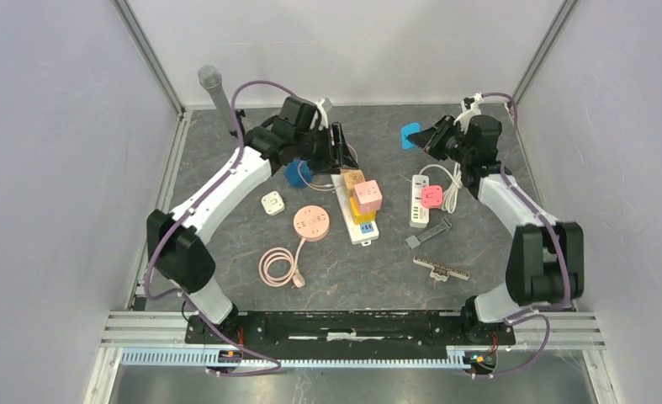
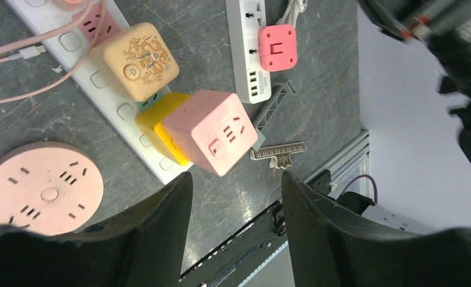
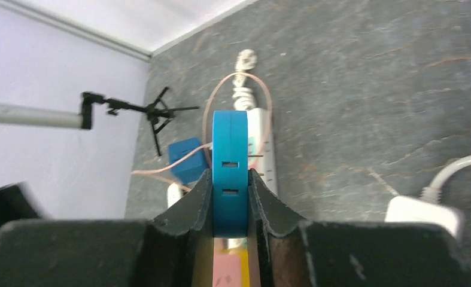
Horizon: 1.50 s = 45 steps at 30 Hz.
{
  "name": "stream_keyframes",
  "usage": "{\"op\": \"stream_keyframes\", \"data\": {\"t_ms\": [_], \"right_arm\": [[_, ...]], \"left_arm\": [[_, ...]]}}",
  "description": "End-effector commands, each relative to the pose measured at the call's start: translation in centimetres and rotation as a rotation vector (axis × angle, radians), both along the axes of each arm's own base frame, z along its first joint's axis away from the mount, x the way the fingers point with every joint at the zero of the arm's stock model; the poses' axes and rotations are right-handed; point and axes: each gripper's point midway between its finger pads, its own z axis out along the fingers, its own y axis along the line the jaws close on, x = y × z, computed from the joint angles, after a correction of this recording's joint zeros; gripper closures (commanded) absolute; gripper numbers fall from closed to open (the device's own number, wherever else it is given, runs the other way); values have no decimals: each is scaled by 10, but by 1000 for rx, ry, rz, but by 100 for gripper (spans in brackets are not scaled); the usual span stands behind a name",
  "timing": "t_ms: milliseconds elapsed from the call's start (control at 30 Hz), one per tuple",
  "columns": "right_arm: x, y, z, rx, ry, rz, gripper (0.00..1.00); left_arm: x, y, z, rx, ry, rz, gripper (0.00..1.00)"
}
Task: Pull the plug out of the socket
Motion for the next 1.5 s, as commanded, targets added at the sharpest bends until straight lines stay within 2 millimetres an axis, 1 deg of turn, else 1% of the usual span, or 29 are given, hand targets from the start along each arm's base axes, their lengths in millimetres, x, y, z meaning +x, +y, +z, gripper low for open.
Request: {"op": "stream_keyframes", "data": {"t_ms": [0,67,133,167,200,233,267,333,400,467,567,600,667,767,833,867,967,1000,1067,1167,1233,1333,1367,1467], "right_arm": [[40,-14,-8,-45,-30,1,100],[55,-21,-25,-85,3,9,100],[67,-28,-42,-121,37,15,100],[73,-28,-45,-133,28,22,100],[76,-27,-52,-140,29,30,98],[83,-41,-54,-137,22,7,97],[88,-41,-57,-132,10,14,96],[97,-38,-65,-122,13,30,94],[103,-34,-75,-106,25,59,94],[104,-29,-86,-87,34,73,93],[99,-21,-103,-84,42,91,88],[99,-21,-111,-86,52,92,85],[96,-5,-125,-86,73,125,84],[103,-1,-138,-82,91,132,83],[108,0,-143,-77,100,130,79],[112,-1,-144,-79,102,125,76],[118,-4,-148,-90,107,98,57],[118,-6,-149,-96,108,86,52],[121,-12,-154,-126,115,66,48],[130,-30,-160,-222,140,28,34],[133,-37,-154,-237,130,25,27],[131,-41,-136,-261,98,15,16],[127,-40,-127,-266,84,22,14],[110,-39,-105,-292,45,52,12]], "left_arm": [[-8,27,36,32,-78,77,35],[-9,36,42,30,-85,138,31],[-11,41,48,25,-98,163,26],[-12,43,49,30,-107,173,23],[-12,48,49,41,-121,188,19],[-10,52,47,55,-132,204,17],[-9,56,45,72,-142,216,16],[-6,62,40,103,-148,234,13],[-4,64,36,123,-145,238,12],[-3,66,30,137,-135,254,11],[1,64,24,141,-131,255,10],[3,63,25,142,-132,252,10],[8,61,23,147,-131,244,9],[12,57,19,154,-122,239,9],[14,54,15,150,-108,235,9],[15,53,13,151,-102,232,9],[18,48,9,153,-92,222,9],[19,48,8,156,-94,218,9],[20,49,8,163,-100,213,9],[21,53,9,171,-111,208,9],[22,58,14,174,-129,215,9],[25,68,20,165,-136,251,9],[26,70,20,164,-134,261,9],[28,76,26,150,-153,272,9]]}}
